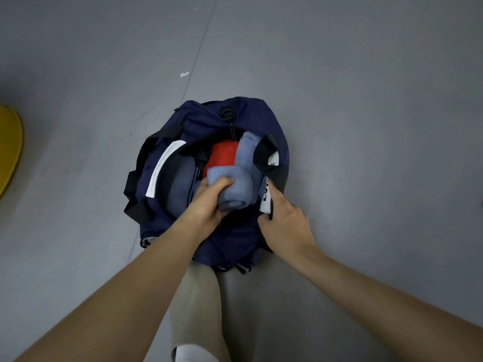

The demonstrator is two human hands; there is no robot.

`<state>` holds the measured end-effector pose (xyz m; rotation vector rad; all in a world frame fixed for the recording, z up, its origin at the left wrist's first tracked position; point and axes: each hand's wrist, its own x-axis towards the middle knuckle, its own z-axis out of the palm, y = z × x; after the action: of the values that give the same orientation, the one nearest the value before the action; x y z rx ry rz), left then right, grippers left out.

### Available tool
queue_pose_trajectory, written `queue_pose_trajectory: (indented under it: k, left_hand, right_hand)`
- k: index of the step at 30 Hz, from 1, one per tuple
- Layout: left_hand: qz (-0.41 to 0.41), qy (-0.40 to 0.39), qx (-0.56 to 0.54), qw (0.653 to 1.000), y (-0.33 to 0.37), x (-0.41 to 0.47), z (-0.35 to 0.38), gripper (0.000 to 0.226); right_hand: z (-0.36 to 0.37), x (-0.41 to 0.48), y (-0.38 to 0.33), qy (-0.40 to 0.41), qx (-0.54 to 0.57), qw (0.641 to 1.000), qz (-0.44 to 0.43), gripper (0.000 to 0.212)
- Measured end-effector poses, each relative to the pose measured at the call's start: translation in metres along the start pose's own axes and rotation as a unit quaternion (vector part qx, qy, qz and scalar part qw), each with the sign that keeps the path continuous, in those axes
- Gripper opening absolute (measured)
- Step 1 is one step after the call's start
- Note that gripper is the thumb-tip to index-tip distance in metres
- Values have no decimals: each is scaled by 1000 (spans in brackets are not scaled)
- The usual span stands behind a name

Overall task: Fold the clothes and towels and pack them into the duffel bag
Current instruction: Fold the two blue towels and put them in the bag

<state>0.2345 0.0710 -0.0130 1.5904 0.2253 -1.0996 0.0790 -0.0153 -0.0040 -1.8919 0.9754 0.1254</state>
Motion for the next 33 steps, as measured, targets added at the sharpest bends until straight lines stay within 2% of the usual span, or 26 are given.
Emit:
queue_pose_trajectory:
  k: [4, 9, 12, 16, 17, 21, 23, 26, 27, 30, 31, 33]
  left_hand:
    - [9, 18, 121, 992, -1, -4, -6, 45]
    - [36, 21, 267, 963, 3, -18, -35, 40]
    - [2, 1, 359, 933, 1, -20, -44, 36]
    - [-31, -23, 474, 880, -12, -10, -37, 45]
    - [-20, -19, 484, 874, -17, -7, -31, 47]
    - [23, -8, 443, 896, -32, -7, -21, 44]
    - [61, 18, 500, 864, -35, -10, -23, 50]
    - [126, 64, 631, 763, -33, -19, -21, 72]
    - [126, 46, 648, 749, -31, -21, -21, 78]
    - [56, -52, 620, 781, -20, -21, -27, 91]
    - [48, -57, 621, 780, -18, -19, -29, 92]
    - [84, -23, 646, 758, -25, -16, -28, 88]
  right_hand:
    - [-7, 1, 4, -2, -25, 1000, -4, 80]
    - [-6, -3, 10, -14, -19, 999, -24, 77]
    - [-5, -2, 14, -10, -27, 999, -44, 76]
    - [-2, -5, 21, -23, -37, 997, -59, 73]
    - [-2, -5, 24, -22, -25, 998, -58, 73]
    - [-1, 2, 41, -29, 59, 997, -49, 69]
    - [0, 4, 47, -42, 94, 994, -46, 68]
    - [-3, 5, 53, -54, 104, 992, -47, 70]
    - [-5, 6, 54, -62, 104, 991, -49, 72]
    - [-7, 6, 58, -85, 123, 987, -66, 78]
    - [-8, 7, 58, -94, 123, 985, -74, 80]
    - [-9, 10, 58, -107, 112, 984, -88, 85]
